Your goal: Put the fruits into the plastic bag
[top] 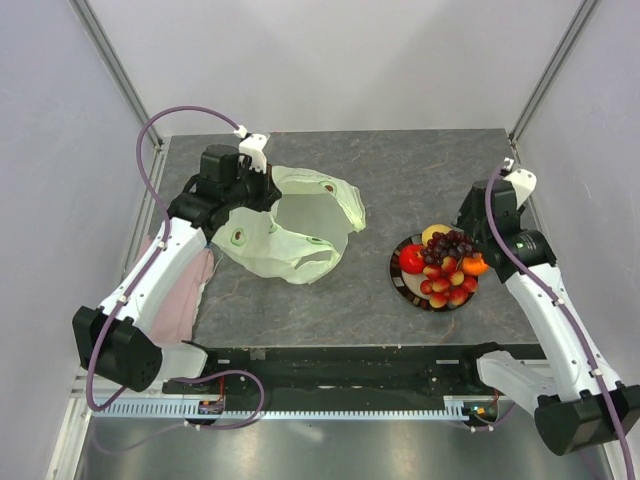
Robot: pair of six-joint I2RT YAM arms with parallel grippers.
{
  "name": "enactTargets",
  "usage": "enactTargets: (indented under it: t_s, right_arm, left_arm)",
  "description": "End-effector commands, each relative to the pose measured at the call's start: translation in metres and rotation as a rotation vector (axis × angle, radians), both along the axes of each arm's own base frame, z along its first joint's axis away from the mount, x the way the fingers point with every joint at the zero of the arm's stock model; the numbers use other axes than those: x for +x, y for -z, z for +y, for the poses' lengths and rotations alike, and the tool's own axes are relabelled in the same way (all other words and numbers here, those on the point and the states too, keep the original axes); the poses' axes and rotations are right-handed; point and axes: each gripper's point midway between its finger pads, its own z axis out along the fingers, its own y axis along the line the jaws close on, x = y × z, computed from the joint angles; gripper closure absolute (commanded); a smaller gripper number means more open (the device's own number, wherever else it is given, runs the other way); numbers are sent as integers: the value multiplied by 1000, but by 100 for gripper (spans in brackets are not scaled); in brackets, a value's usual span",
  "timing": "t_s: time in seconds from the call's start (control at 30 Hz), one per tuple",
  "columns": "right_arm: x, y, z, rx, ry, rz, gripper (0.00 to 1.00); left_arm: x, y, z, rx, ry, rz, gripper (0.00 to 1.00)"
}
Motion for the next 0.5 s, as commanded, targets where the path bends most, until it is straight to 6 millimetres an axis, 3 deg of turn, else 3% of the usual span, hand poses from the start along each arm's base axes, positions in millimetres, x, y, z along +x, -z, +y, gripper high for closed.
enactTargets:
  t_s: [0.0, 0.2, 0.47]
  right_arm:
    - [-13, 23, -18, 46, 43, 51, 37]
    - [-16, 49, -11, 161, 19, 75, 43]
    - [-19, 58, 4, 280, -6, 52, 51]
  left_arm:
    - [2, -16, -4, -39, 8, -48, 98]
    - [1, -18, -5, -45, 13, -47, 98]
    - [-1, -20, -6, -52, 19, -50, 98]
